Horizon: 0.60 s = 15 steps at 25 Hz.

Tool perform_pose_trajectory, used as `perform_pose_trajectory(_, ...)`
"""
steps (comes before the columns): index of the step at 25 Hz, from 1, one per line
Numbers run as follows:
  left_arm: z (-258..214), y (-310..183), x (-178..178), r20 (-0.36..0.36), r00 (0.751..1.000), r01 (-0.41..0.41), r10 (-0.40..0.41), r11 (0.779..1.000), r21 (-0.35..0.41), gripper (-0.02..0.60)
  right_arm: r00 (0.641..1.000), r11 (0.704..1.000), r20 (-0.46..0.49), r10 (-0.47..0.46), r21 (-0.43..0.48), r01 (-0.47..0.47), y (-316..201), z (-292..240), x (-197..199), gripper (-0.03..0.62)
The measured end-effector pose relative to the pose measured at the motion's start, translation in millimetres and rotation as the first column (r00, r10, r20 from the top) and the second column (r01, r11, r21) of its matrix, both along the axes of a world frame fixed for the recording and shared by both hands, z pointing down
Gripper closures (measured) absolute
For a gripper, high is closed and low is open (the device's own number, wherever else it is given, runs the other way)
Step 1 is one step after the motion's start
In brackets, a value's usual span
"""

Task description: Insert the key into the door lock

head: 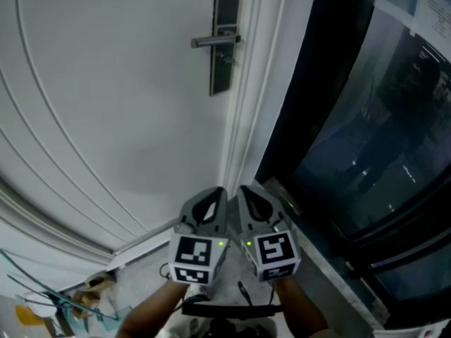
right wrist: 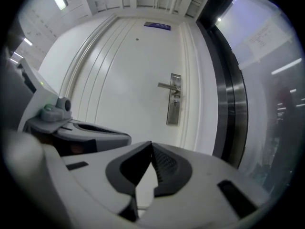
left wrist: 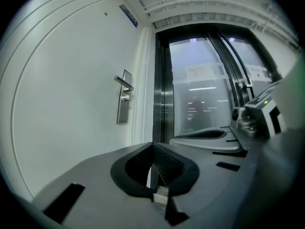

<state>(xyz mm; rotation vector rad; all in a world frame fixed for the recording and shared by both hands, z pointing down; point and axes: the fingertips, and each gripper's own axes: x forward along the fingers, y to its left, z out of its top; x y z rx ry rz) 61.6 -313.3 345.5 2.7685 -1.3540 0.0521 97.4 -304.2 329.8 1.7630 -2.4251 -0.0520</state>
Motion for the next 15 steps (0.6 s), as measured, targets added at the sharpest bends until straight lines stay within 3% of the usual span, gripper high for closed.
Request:
perform_pose_trajectory(8,6.5,30.6,13.1,0.044,0.998,0.047,-0.048,0.999,0.014,0.578,0.992,0.995,0.098,-0.074,-0.054,0.08,30.6,21.0,11.3,0.586)
perform_pose_trajectory(15,10.7,56.5,16.1,0.058,0.996,0.075,-0.075,0.997,0.004,0.578,0.989,0.992,0.103,-0.111,-0.052,0.117,54.4,26.7,15.5,0.586)
